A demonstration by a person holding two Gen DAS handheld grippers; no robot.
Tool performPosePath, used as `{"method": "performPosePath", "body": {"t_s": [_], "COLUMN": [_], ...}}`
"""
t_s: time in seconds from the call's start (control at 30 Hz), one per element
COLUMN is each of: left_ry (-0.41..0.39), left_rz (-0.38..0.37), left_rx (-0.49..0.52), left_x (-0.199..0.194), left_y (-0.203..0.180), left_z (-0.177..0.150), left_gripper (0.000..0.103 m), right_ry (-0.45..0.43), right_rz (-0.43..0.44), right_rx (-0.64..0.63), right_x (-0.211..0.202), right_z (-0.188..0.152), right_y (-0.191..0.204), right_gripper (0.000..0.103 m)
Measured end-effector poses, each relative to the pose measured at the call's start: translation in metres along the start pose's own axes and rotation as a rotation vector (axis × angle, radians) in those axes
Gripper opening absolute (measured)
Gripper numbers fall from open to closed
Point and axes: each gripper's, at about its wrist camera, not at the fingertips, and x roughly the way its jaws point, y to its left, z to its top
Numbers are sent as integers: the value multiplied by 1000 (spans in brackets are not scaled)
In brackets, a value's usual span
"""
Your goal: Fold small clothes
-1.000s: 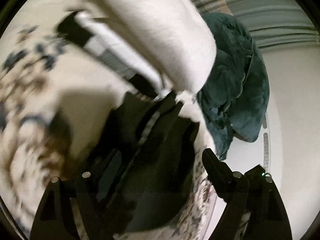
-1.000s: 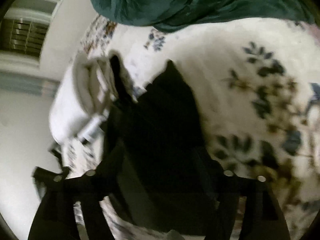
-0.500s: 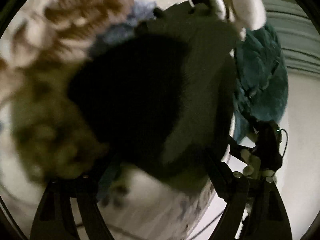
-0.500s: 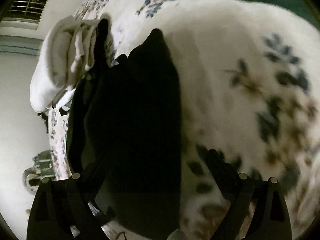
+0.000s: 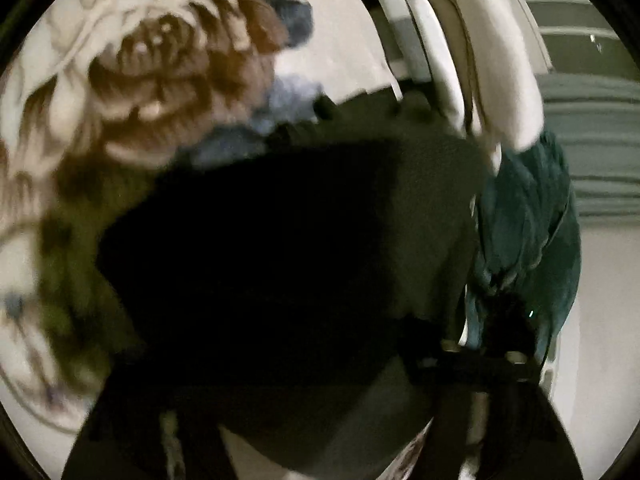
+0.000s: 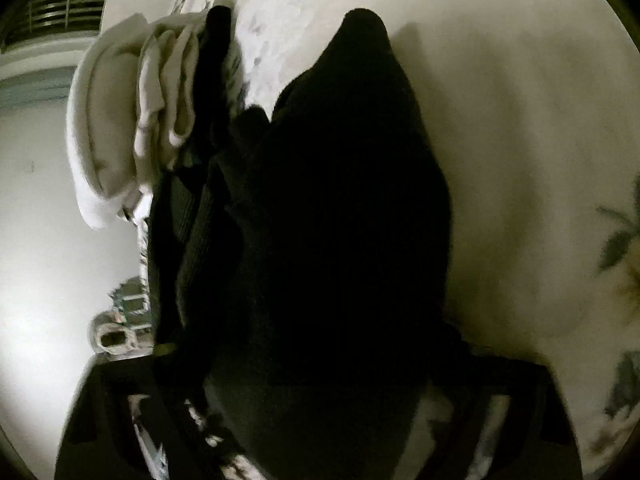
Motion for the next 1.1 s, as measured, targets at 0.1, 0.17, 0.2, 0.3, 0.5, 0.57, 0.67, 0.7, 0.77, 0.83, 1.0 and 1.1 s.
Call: {"method": "performPosePath", "body": {"t_s": [0.1,0.17,0.2,0.3,0.5,0.57,0.67,0.7,0.77,0.83,1.0,1.1], "left_ry": [8,29,38,82,233,304,375,377,372,388,420,416], "left_rz": [-1,9,12,34,84,97,120,135,165,196,112,162], "left_rx": [9,52,73,160,361,423,459,465,455,419,366,384], "left_x": [-1,-6,-11,-25,-40,-45,-57,-59,-54,-41,-13,-4], "left_y": [-3,-7,-6,-8,-23,-22,-9,-3,8,15,17,12], "left_z": [13,20,22,38,56,50,34,28,23,22,23,18], "left_gripper": [44,39,38,37,36,36,37,37,46,66,103,103], "right_ry": [-14,-51,-67,-103,-100,-83,-19,-6,6,37,83,92], "right_rz": [5,31,35,59,128,163,183,179,147,128,18,-7], "right_rx": [24,68,83,151,341,427,518,528,525,515,386,355], "right_x": [-6,-13,-15,-21,-21,-21,-10,-5,-1,7,9,9], "right_z": [-8,-19,-26,-59,-168,-214,-271,-277,-278,-268,-246,-242], "right_y": [-9,-14,-14,-16,-27,-32,-36,-38,-45,-45,-37,-33], "right_gripper": [35,29,27,25,24,24,24,25,27,32,46,49]}}
